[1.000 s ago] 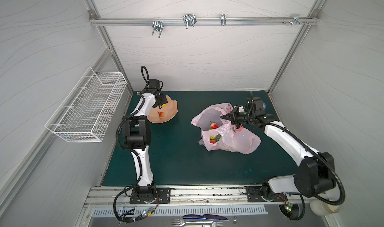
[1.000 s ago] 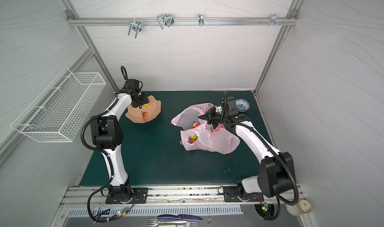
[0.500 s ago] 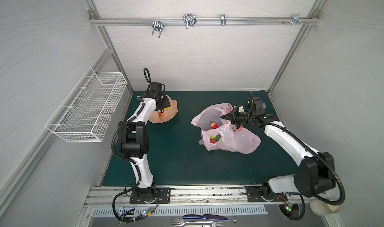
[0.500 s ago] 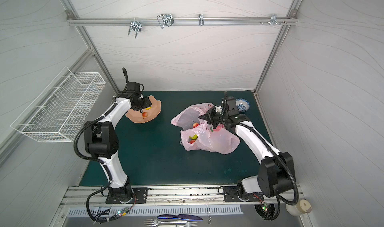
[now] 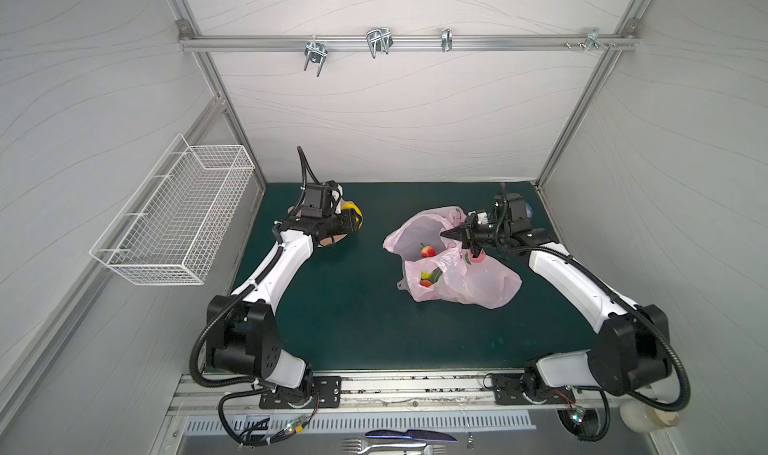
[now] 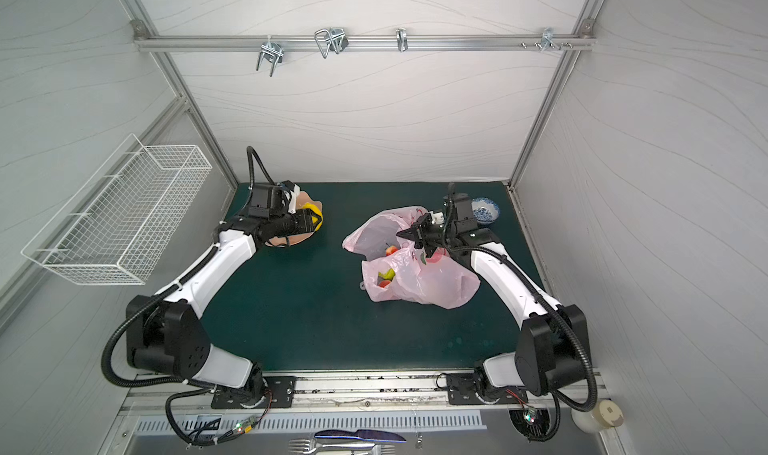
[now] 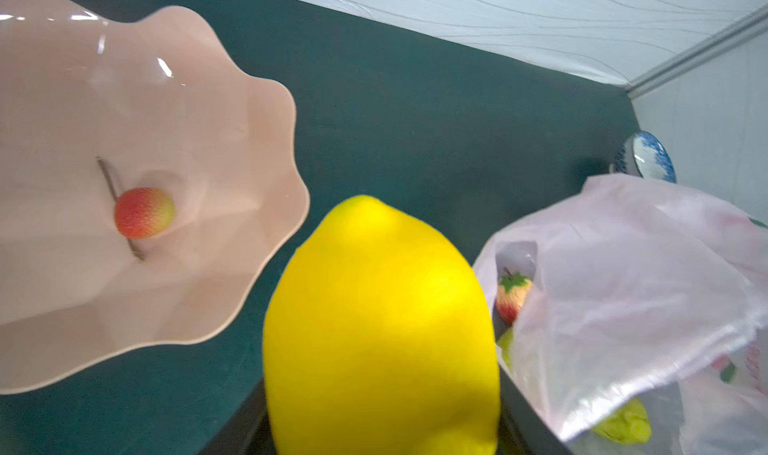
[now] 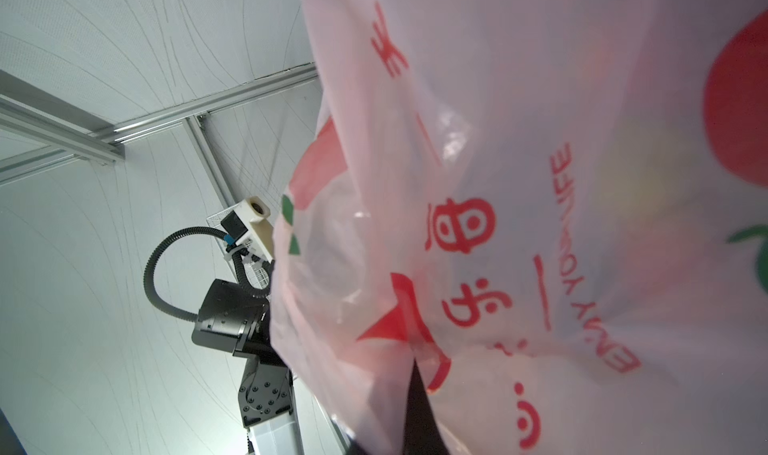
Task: Place the fruits into the plastic bag
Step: 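Carry the yellow lemon with the left gripper over the bag mouth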
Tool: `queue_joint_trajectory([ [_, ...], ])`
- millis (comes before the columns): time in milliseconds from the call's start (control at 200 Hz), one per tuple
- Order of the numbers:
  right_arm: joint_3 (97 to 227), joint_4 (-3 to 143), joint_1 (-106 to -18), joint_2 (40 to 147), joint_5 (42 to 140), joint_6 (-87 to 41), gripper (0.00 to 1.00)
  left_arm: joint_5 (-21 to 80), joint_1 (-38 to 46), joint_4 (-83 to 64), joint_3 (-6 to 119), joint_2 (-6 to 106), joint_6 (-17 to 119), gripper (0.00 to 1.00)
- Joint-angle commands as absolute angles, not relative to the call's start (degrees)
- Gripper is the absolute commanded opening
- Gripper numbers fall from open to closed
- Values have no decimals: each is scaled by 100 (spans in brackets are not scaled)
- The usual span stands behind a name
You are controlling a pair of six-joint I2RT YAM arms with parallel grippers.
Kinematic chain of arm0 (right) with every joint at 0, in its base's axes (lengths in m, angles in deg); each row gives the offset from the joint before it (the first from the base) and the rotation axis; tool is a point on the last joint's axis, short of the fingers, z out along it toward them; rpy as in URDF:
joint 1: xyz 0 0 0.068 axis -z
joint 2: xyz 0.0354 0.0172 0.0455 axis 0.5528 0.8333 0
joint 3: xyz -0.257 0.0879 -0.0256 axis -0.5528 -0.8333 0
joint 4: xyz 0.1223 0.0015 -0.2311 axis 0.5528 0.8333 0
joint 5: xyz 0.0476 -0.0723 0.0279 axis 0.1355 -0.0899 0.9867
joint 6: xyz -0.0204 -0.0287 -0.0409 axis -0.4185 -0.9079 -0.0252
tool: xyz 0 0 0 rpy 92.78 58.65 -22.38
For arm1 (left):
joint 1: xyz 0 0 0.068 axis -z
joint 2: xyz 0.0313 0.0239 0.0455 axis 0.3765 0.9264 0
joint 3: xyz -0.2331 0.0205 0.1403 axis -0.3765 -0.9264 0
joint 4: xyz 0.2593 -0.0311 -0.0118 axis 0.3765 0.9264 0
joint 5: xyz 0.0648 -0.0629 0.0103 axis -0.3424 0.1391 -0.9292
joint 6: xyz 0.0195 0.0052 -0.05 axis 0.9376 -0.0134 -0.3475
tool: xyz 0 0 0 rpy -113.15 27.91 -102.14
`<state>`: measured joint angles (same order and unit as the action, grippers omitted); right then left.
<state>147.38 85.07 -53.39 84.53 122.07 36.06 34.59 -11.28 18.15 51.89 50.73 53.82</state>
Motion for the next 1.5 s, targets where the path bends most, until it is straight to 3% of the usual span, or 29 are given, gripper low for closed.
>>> queue_joint_trajectory([
  [0,14743,8377,-5300,8398,12260,3684,0,3803,-884,1374,4982,4695,5630,23],
  [635,14662,8385,-5304,8321,12290,3656,0,4618,193,1074,3798,3492,6546,22],
  [1496,14503,8391,-5302,8086,12224,3686,0,4172,868,717,4830,5068,6770,20],
])
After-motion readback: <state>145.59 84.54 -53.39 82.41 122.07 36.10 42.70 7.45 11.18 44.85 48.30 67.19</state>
